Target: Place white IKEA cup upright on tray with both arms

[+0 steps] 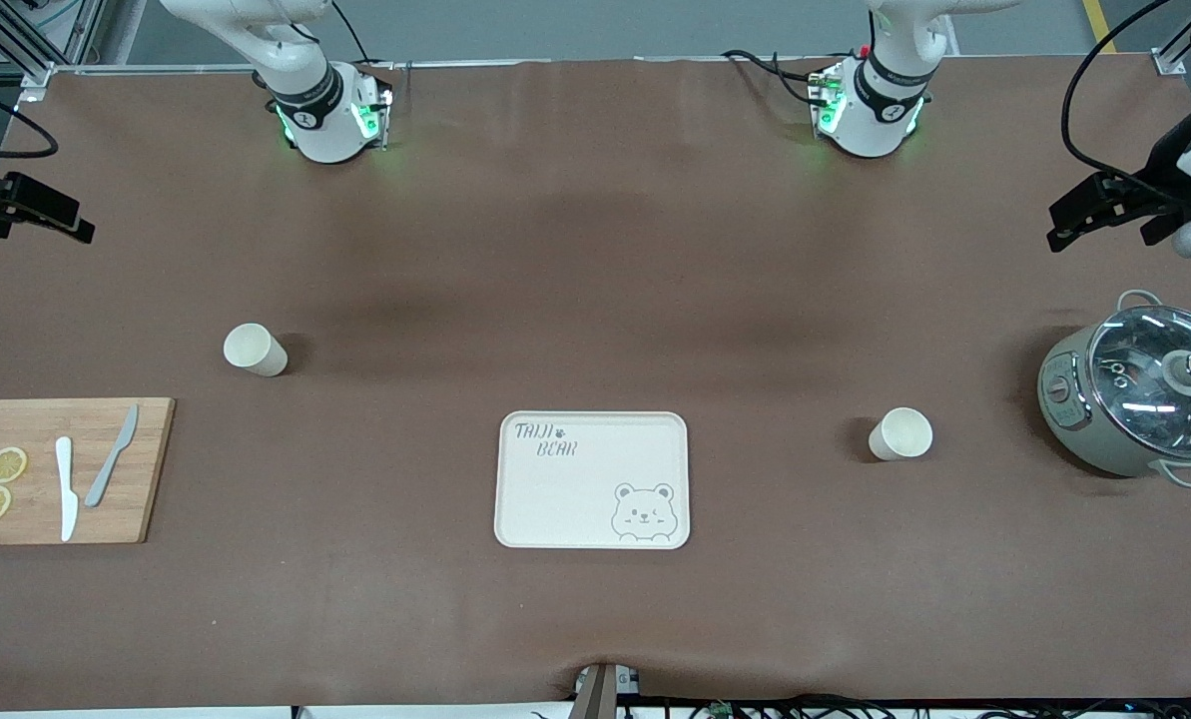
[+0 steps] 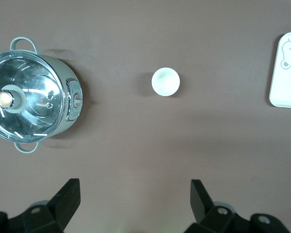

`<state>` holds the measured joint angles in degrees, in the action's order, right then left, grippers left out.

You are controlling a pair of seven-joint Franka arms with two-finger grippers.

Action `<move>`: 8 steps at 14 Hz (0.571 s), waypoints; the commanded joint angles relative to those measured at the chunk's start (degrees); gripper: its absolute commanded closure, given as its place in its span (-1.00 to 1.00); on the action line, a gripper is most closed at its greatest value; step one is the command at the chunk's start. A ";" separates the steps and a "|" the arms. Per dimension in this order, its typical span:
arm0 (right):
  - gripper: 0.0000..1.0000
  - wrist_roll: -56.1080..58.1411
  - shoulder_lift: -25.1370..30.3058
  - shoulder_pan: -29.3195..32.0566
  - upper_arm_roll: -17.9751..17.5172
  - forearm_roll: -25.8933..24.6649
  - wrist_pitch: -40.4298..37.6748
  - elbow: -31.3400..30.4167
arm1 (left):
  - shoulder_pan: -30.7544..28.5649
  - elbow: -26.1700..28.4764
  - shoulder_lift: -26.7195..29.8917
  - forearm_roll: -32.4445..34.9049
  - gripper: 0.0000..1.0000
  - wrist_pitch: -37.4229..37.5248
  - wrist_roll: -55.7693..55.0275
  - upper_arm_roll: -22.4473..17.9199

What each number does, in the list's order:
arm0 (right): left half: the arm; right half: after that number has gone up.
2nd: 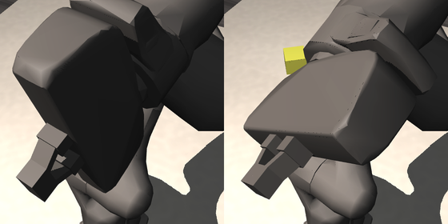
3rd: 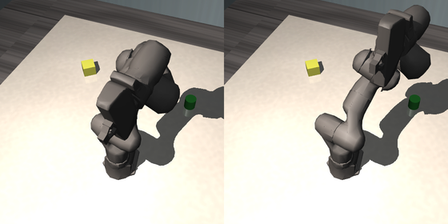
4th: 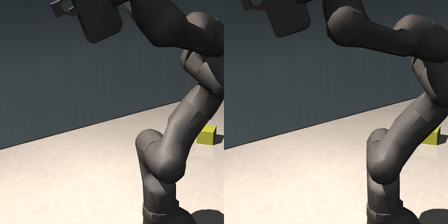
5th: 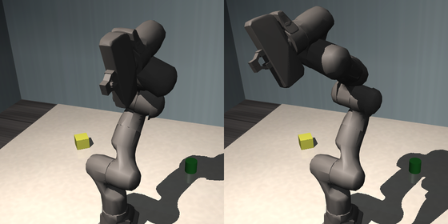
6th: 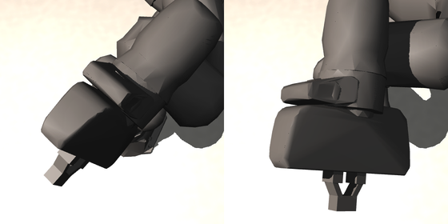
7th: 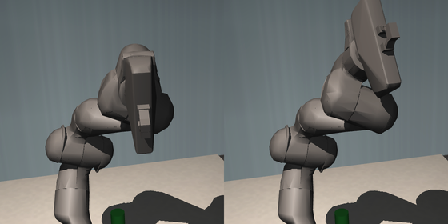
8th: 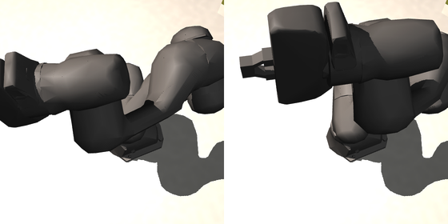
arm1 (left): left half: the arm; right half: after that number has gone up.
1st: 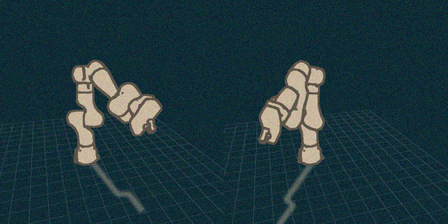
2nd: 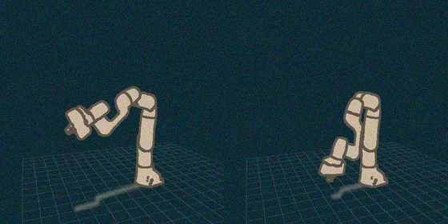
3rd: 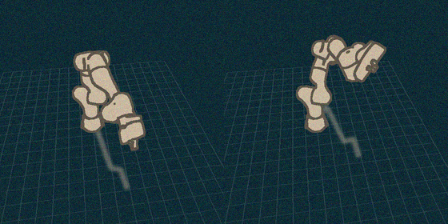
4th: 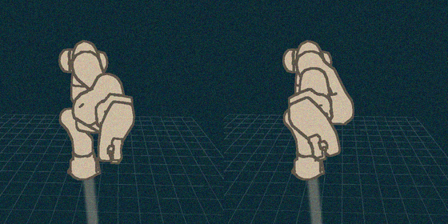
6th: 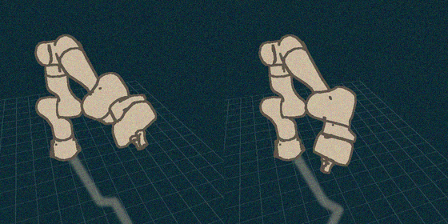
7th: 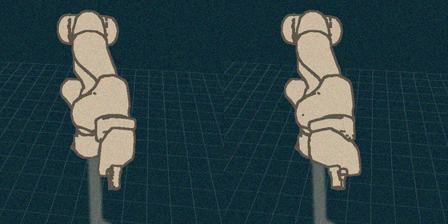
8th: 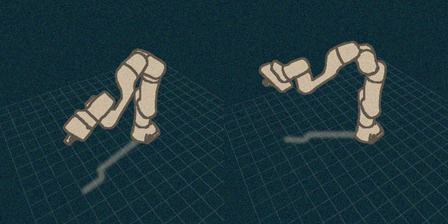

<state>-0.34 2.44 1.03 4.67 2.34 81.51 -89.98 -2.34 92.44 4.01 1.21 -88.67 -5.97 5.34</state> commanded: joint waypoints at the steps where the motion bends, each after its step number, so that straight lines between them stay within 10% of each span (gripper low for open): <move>1: -1.00 0.16 0.19 -0.50 0.60 0.83 -0.30 -0.11 | -0.29 -0.86 -0.32 -0.07 -1.00 0.60 0.78 -0.06; 8: -1.00 0.16 0.11 -0.68 0.77 0.83 -0.30 0.07 | -0.20 -4.47 -10.76 0.19 -1.00 -2.97 -0.71 -0.15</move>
<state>-0.34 2.44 1.01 4.70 2.34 81.50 -90.00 -2.55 90.48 -1.68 1.21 -89.63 -6.08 5.11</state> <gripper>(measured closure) 0.000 0.000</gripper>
